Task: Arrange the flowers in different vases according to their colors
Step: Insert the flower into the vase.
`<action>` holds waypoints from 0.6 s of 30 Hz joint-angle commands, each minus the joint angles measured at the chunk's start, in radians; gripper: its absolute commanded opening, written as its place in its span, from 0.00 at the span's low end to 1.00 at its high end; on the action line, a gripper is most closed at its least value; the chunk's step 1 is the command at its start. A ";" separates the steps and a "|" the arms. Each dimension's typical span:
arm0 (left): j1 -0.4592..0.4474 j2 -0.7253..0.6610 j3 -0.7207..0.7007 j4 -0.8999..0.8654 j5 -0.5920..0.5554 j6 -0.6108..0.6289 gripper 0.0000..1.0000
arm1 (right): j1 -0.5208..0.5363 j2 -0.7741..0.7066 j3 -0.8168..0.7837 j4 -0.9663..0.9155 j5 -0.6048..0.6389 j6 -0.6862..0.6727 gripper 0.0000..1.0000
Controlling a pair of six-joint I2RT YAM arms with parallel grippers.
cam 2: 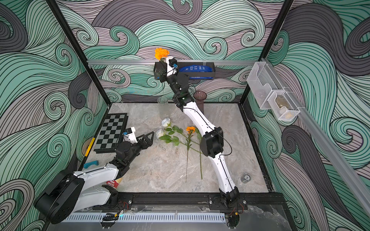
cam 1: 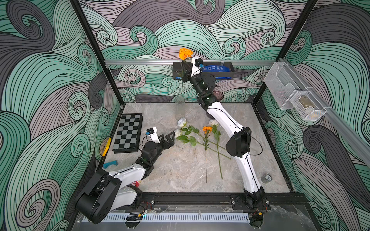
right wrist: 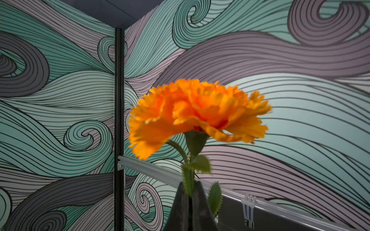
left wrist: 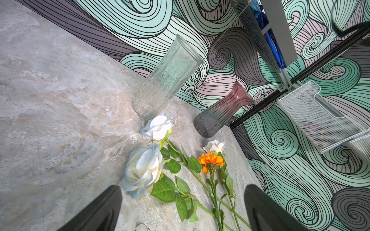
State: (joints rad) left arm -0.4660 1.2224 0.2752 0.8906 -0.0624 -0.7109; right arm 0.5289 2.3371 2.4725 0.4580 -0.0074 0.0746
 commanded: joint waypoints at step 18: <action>0.006 0.020 0.004 0.041 0.059 -0.004 0.99 | -0.006 0.169 0.039 0.182 0.006 0.055 0.00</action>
State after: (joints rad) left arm -0.4656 1.2358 0.2752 0.9028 -0.0216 -0.7155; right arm 0.5259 2.5053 2.5088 0.6125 -0.0025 0.0956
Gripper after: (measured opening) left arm 0.986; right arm 0.065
